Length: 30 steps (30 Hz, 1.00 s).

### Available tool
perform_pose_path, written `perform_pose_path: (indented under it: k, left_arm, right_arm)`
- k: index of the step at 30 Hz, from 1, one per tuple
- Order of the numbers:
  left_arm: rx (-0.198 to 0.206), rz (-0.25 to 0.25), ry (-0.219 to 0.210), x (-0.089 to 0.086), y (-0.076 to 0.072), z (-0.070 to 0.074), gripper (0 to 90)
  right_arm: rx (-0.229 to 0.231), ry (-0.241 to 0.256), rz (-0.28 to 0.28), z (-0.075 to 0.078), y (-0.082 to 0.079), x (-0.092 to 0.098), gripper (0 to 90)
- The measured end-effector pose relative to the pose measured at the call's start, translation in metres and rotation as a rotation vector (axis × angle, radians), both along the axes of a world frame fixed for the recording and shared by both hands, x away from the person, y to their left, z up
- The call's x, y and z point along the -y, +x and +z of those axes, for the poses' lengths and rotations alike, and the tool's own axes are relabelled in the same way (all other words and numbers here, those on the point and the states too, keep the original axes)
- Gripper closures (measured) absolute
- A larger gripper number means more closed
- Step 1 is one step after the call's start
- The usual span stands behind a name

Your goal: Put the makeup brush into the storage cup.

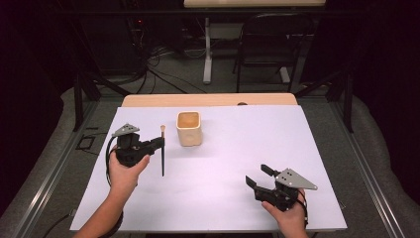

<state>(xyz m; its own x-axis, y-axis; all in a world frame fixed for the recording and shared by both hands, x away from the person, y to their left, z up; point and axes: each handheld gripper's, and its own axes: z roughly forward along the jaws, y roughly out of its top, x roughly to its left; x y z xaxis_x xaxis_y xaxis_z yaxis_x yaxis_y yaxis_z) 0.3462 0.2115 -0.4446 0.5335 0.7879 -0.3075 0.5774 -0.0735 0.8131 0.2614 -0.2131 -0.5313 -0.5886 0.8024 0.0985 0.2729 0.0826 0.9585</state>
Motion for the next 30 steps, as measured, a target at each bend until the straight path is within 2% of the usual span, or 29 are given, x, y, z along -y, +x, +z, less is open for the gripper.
perform_pose_path:
  k: [5,12,17,19,24,30]
  left_arm:
    - [0.01,0.006,-0.057,0.0,-0.003,-0.001,83.7]
    - [0.032,0.002,-0.092,0.003,-0.008,-0.001,83.7]
    - [0.049,-0.001,-0.139,0.007,-0.009,0.002,83.7]
    - [0.054,-0.002,-0.144,0.008,-0.01,0.003,83.7]
    - [0.065,-0.004,-0.162,0.01,-0.009,0.005,83.7]
    - [0.071,-0.008,-0.163,0.014,-0.008,0.009,83.7]
  right_arm:
    - [0.002,-0.019,0.004,0.001,-0.001,-0.003,29.6]
    - [0.005,-0.016,0.007,0.003,0.0,-0.005,31.6]
    - [-0.009,-0.05,0.024,0.008,0.001,-0.01,32.1]
    - [0.001,-0.051,0.031,0.01,0.003,-0.013,33.6]
    - [-0.04,-0.071,0.062,0.018,0.008,-0.02,39.9]
    - [-0.064,-0.06,0.087,0.031,0.021,-0.03,45.7]
